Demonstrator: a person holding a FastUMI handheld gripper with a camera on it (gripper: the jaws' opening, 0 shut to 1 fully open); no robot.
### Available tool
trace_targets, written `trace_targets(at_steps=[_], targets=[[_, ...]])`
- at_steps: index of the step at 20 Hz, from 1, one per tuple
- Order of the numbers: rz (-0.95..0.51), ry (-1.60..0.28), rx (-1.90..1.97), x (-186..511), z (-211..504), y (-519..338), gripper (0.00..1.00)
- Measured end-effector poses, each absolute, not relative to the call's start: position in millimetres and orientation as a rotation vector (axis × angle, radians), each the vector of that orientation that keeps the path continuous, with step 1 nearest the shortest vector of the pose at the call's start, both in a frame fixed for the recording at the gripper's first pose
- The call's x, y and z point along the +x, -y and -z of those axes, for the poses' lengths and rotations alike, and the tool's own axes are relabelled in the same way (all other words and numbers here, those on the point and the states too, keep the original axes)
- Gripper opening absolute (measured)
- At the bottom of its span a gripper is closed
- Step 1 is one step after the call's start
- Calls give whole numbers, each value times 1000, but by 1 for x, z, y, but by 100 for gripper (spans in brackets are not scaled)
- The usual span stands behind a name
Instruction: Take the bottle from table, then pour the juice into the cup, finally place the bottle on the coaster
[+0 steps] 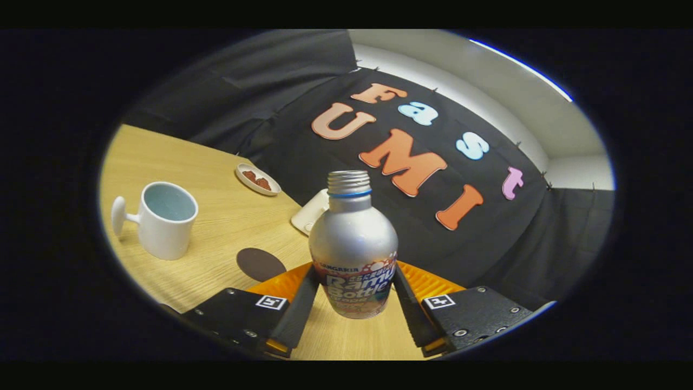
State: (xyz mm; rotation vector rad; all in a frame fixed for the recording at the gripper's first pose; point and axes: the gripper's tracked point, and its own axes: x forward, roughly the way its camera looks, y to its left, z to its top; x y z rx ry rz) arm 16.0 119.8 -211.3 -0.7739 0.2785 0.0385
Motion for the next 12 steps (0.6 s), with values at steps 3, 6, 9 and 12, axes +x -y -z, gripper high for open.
trace_targets(at_steps=[3,6,9,12], targets=[[-44,-240,-877,20,209,-129,77],[-59,-220,-967,24,212,-135,77],[-64,-176,-1072,26,208,-143,77],[-68,-127,-1148,23,207,-153,77]])
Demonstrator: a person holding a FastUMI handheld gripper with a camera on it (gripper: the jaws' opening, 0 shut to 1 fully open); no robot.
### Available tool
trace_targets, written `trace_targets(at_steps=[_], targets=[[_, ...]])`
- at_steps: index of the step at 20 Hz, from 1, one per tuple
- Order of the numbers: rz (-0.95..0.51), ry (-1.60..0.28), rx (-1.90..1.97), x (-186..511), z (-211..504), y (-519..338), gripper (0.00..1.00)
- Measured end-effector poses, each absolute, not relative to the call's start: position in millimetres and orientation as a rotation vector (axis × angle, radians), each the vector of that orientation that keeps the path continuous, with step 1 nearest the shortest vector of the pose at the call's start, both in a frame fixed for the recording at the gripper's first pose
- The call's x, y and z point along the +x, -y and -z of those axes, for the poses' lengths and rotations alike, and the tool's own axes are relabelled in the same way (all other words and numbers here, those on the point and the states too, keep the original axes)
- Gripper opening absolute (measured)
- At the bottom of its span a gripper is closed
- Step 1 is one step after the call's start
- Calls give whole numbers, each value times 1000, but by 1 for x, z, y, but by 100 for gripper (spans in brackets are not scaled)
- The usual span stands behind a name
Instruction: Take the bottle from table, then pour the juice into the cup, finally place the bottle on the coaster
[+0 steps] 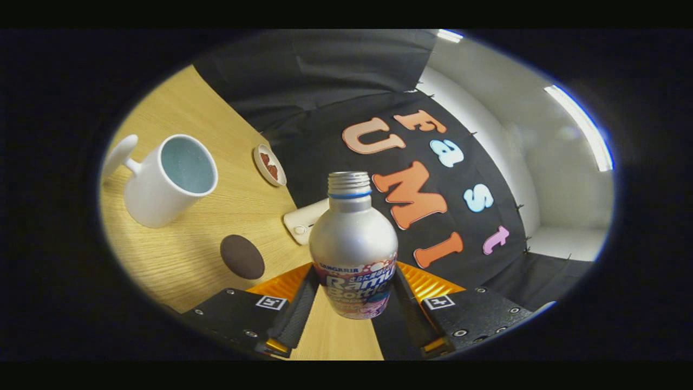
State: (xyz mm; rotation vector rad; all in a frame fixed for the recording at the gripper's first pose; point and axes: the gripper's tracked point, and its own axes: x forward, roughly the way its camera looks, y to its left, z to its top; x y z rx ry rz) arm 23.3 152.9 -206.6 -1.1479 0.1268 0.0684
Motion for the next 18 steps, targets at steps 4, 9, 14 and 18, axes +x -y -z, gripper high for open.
trace_targets(at_steps=[4,9,14,18], targets=[[-72,-55,-1274,33,201,-168,77],[-88,18,-1381,37,197,-186,77],[-95,87,-1484,41,192,-197,77],[-117,110,-1523,40,193,-203,76]])
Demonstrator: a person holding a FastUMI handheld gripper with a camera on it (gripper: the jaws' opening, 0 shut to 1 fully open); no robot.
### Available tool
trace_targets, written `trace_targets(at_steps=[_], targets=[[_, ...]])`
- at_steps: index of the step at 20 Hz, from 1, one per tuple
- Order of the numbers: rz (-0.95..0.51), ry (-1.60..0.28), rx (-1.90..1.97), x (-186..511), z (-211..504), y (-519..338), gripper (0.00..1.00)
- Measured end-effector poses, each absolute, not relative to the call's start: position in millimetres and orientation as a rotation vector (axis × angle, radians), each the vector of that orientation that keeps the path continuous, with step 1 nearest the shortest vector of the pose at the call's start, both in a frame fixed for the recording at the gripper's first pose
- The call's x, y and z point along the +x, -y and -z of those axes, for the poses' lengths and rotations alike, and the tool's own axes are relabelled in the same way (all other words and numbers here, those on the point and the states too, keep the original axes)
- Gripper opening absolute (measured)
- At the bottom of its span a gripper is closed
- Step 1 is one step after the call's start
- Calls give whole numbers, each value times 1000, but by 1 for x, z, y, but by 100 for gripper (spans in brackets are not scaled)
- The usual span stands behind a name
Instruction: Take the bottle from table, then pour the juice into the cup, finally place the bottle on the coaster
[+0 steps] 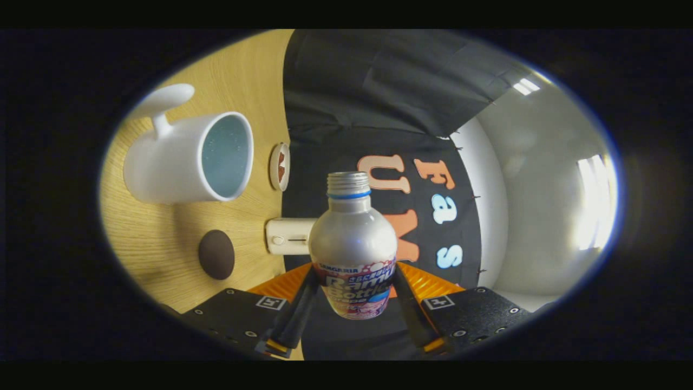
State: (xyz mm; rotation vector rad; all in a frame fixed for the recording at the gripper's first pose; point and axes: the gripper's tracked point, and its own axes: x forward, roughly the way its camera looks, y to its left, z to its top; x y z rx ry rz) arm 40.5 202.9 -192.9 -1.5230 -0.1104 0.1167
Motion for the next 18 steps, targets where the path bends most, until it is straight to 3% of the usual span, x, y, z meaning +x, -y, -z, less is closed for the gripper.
trace_targets(at_steps=[18], targets=[[-149,155,-1662,41,185,-212,76]])
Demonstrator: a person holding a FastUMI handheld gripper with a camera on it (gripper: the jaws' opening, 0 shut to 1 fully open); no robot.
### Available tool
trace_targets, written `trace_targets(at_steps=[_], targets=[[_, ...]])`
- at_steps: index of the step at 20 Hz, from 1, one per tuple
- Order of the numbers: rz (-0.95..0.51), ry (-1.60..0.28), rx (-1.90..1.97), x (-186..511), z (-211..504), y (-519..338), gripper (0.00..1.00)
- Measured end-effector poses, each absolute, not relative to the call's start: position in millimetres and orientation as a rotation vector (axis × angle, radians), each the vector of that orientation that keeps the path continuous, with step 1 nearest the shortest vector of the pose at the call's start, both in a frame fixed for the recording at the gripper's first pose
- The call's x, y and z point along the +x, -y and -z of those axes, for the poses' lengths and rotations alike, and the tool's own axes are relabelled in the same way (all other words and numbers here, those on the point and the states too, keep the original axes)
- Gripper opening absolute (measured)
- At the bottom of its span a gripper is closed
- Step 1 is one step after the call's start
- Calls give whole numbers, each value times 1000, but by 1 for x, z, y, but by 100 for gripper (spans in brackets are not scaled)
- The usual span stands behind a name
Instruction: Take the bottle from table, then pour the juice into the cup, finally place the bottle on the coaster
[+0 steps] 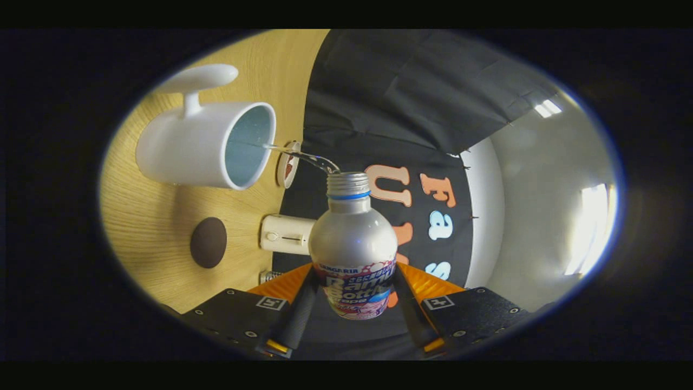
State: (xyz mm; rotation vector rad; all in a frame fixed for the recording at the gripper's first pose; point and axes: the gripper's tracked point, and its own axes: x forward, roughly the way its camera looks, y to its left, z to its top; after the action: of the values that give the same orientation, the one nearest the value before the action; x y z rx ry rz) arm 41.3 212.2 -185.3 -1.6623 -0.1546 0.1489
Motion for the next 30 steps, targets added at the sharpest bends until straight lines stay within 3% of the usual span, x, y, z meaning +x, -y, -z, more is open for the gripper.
trace_targets(at_steps=[30], targets=[[-169,312,-1849,59,153,-220,76]])
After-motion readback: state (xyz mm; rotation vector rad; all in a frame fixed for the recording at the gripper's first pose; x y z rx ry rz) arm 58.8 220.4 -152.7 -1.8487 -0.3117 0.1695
